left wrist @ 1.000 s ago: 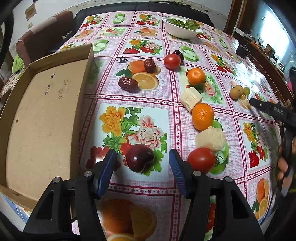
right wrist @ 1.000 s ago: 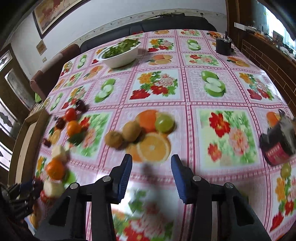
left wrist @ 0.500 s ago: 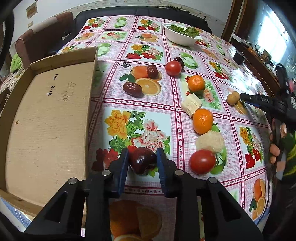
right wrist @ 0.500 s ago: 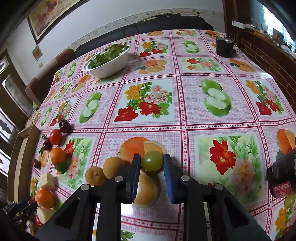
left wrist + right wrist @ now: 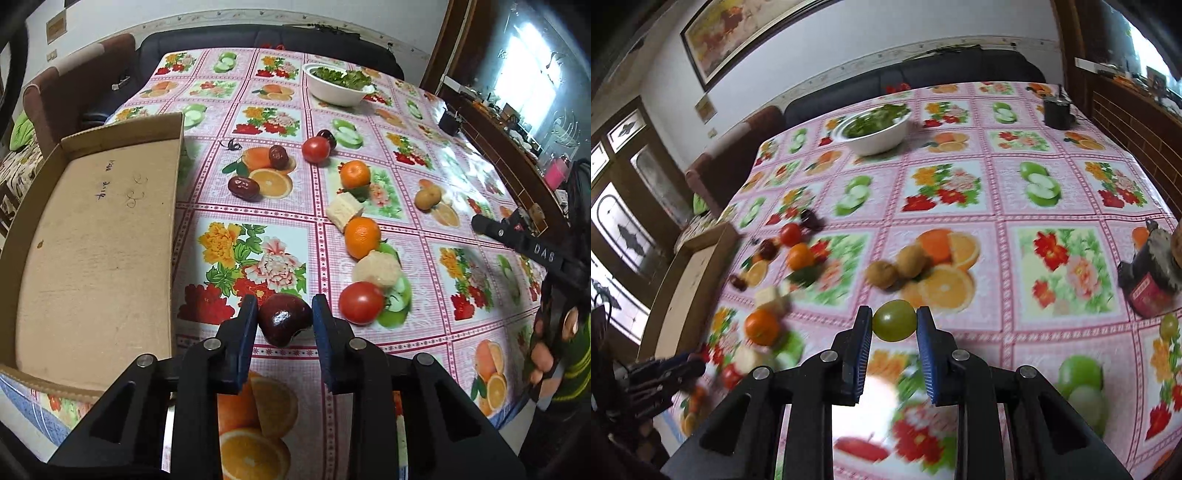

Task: Organize fruits
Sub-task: 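Grasp the dark red plum with the left tool while the right tool grasps the green grape, then carry the plum into the tray and open the left tool while the right tool drops the grape there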

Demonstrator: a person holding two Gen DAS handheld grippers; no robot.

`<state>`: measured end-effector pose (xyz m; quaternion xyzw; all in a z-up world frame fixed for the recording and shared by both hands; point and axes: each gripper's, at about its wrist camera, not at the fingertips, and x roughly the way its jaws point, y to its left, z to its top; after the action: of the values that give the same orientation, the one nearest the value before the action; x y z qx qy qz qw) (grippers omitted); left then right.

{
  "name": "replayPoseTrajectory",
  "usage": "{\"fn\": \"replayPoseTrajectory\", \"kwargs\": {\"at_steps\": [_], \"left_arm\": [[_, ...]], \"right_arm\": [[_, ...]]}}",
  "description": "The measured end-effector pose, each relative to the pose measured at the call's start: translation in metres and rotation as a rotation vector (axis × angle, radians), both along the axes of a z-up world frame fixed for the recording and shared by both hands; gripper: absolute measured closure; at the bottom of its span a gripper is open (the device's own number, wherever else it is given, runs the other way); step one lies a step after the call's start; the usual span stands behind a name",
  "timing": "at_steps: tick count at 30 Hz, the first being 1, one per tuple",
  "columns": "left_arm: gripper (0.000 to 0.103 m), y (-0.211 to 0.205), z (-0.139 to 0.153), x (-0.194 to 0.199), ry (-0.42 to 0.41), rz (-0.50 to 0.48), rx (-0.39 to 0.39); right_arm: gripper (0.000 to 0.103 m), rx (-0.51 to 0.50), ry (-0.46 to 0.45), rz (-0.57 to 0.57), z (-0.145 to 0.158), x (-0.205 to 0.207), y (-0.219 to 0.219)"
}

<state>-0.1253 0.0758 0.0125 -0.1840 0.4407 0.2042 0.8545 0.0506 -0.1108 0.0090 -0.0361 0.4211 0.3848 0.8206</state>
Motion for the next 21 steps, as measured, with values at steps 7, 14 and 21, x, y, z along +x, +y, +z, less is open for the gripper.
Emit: {"fn": "replayPoseTrajectory", "kwargs": {"at_steps": [7,14,21], "left_arm": [[0.076,-0.001,0.011,-0.008,-0.033,0.003,0.004],[0.076,-0.003,0.019,-0.015,-0.061,-0.001,0.008],[0.076,-0.002,0.024,-0.021,-0.074,0.013,0.02]], "right_arm": [[0.078,0.008,-0.01,0.028,0.007,-0.022,0.003],[0.078,-0.01,-0.019,-0.03,0.008,-0.023,-0.021],[0.078,-0.005,0.02,-0.13,0.007,-0.013,-0.066]]}}
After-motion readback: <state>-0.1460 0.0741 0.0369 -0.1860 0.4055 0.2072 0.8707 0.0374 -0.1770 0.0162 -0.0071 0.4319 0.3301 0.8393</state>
